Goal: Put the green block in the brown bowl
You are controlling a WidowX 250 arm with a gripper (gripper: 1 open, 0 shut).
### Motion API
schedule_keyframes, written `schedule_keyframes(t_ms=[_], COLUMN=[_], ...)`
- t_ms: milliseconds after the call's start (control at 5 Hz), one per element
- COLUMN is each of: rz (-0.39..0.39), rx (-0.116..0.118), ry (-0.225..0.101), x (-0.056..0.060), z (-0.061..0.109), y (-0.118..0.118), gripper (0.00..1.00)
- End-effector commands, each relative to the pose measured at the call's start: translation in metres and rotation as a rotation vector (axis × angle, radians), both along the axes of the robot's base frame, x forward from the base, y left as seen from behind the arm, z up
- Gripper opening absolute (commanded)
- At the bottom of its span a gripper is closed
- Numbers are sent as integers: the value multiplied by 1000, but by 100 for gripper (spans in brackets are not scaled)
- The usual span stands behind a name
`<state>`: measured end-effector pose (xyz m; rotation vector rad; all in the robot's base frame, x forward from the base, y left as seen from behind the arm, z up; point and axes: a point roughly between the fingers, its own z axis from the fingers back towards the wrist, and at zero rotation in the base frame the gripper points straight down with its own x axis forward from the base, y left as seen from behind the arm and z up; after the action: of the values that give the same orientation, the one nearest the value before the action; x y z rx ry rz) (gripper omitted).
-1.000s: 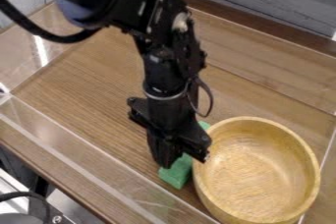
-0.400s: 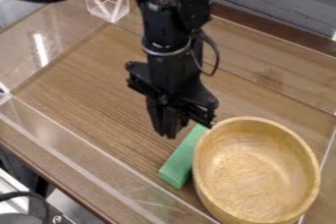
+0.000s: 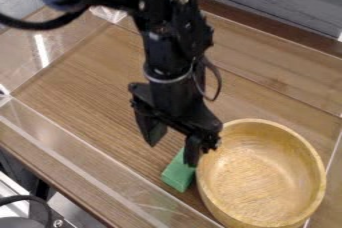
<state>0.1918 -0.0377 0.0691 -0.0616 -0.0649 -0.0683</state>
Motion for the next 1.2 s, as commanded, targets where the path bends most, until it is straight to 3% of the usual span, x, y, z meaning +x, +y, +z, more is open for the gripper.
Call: schedule_keyframes(t_ms=[0,800,1000], rz=[-6,6,12], rx=[-15,-39,-42], ry=[-53,-73,-76], x=[5,6,5], z=[-4,-36,-37], y=[-6,-6,-5], gripper=[100,100,0])
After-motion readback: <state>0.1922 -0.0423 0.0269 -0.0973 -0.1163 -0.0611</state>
